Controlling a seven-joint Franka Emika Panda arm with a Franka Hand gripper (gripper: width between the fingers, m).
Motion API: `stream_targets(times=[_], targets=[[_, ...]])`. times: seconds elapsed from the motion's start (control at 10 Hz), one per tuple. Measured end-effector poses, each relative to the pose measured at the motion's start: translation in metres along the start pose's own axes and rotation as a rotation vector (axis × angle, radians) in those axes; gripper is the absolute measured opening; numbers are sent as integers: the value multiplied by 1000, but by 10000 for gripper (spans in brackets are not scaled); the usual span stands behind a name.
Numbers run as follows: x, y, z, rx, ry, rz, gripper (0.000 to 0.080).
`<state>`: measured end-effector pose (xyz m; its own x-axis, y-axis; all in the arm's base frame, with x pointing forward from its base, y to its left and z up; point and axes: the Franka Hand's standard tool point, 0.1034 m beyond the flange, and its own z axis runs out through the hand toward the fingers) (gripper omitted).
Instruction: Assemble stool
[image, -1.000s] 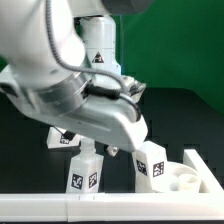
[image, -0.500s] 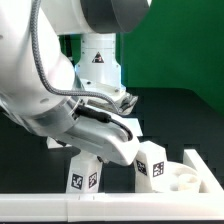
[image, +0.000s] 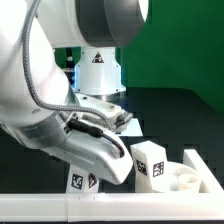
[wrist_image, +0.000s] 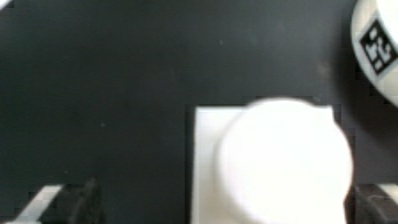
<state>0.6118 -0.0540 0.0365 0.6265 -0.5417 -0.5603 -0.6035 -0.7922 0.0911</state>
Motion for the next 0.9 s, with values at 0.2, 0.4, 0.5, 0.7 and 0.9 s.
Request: stream_targets(times=[0.2, 0.4, 0.5, 0.7, 0.9], targets=[[1, -1, 0, 0, 6, 5, 560], [1, 0, 0, 0, 6, 5, 424], [1, 0, 0, 0, 6, 5, 333], [-6, 1, -10, -5, 44, -44, 333], [-29, 19, -11, -43, 139, -88, 333]])
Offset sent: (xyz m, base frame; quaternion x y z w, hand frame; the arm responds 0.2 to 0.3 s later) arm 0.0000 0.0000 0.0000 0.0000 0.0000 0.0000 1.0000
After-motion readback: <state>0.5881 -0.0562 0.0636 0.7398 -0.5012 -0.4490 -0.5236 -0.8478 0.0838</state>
